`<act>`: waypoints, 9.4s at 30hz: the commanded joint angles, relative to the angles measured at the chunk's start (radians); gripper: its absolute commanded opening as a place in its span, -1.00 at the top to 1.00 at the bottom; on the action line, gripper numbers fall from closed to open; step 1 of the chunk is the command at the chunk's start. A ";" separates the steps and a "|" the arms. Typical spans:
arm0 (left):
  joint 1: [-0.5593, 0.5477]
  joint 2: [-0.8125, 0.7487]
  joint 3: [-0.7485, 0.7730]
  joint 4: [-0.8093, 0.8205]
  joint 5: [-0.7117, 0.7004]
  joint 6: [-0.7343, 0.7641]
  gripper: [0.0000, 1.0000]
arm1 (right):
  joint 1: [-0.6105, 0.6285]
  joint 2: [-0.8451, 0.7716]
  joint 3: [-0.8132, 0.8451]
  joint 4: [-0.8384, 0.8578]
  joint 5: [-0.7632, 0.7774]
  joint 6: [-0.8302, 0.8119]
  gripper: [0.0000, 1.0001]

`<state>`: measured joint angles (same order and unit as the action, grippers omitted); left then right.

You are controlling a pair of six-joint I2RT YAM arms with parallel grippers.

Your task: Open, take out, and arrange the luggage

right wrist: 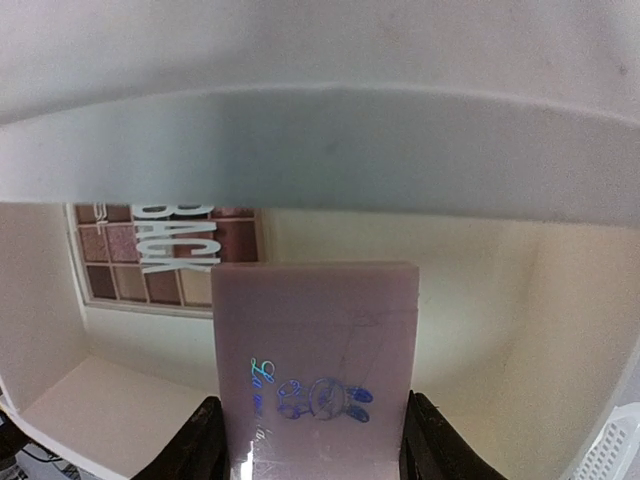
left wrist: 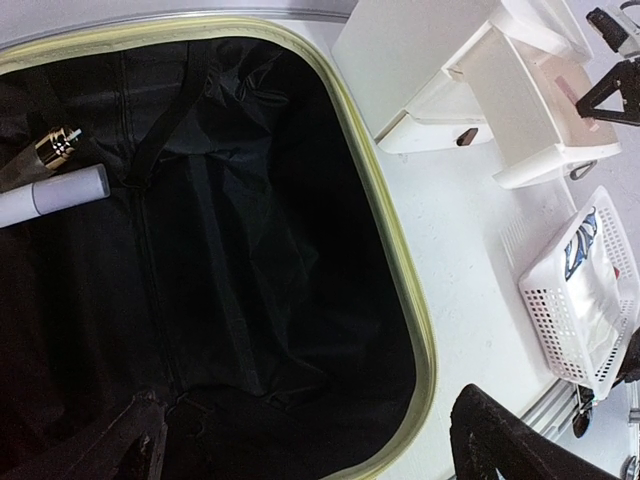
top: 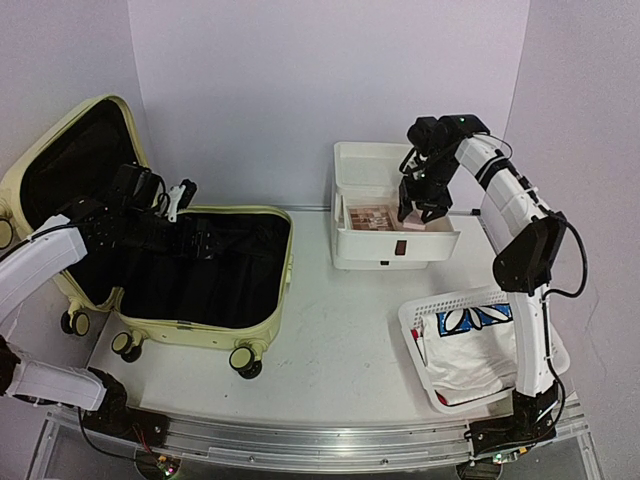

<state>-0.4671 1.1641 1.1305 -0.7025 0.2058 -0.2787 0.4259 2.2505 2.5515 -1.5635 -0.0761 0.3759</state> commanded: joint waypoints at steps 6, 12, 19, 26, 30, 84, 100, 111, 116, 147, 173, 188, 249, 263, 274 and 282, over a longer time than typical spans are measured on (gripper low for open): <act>0.018 -0.013 0.009 0.054 0.006 0.024 -0.99 | -0.007 0.043 0.033 -0.024 0.169 -0.058 0.29; 0.019 -0.016 0.015 0.053 0.007 0.018 -0.99 | -0.008 0.061 -0.019 0.045 0.211 -0.082 0.13; 0.021 -0.029 0.017 0.054 0.012 0.012 -0.99 | -0.007 0.088 -0.024 0.098 0.209 -0.082 0.02; 0.021 -0.046 0.013 0.054 0.016 0.009 -0.99 | -0.007 0.022 -0.019 0.087 0.153 -0.068 -0.49; 0.021 -0.042 0.015 0.052 0.029 0.002 -0.99 | -0.007 -0.058 -0.001 0.045 0.111 -0.062 -0.67; 0.022 -0.109 -0.030 0.069 0.089 -0.066 -0.99 | 0.151 -0.533 -1.054 1.188 0.406 0.130 -0.97; -0.044 0.133 0.079 0.238 0.241 -0.167 -0.99 | -0.083 -0.501 -0.720 0.839 0.226 -0.021 -0.97; -0.157 0.176 0.014 0.329 0.203 -0.229 -0.90 | -0.156 -0.103 -0.244 0.816 0.216 -0.095 -0.77; -0.257 0.189 -0.022 0.404 0.145 -0.206 -0.81 | -0.158 -0.005 -0.143 0.809 0.274 -0.116 -0.55; -0.594 0.859 0.528 0.795 -0.063 0.344 0.05 | -0.148 -0.362 -0.610 0.728 0.041 -0.036 1.00; -0.469 1.068 0.793 0.742 -0.211 0.299 -0.60 | -0.099 -0.424 -0.654 0.726 0.033 0.116 1.00; -0.510 1.058 0.608 0.742 -0.502 -0.123 -0.40 | -0.101 -0.376 -0.583 0.718 0.090 0.196 1.00; -0.593 1.068 0.390 1.357 -0.649 0.134 1.00 | -0.100 -0.366 -0.547 0.720 0.143 0.257 1.00; -0.594 0.755 0.082 1.152 -0.348 -0.077 1.00 | -0.100 -0.308 -0.516 0.790 0.251 0.340 1.00; -0.599 0.657 0.014 1.071 -0.294 -0.057 1.00 | -0.101 -0.255 -0.465 0.796 0.312 0.323 1.00; -0.606 0.623 -0.028 1.037 -0.233 -0.080 0.91 | -0.101 -0.241 -0.452 0.797 0.298 0.308 1.00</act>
<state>-1.0603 1.8595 1.1210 0.3664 -0.0963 -0.3473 0.3428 1.9865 2.0480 -0.9264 0.2268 0.6025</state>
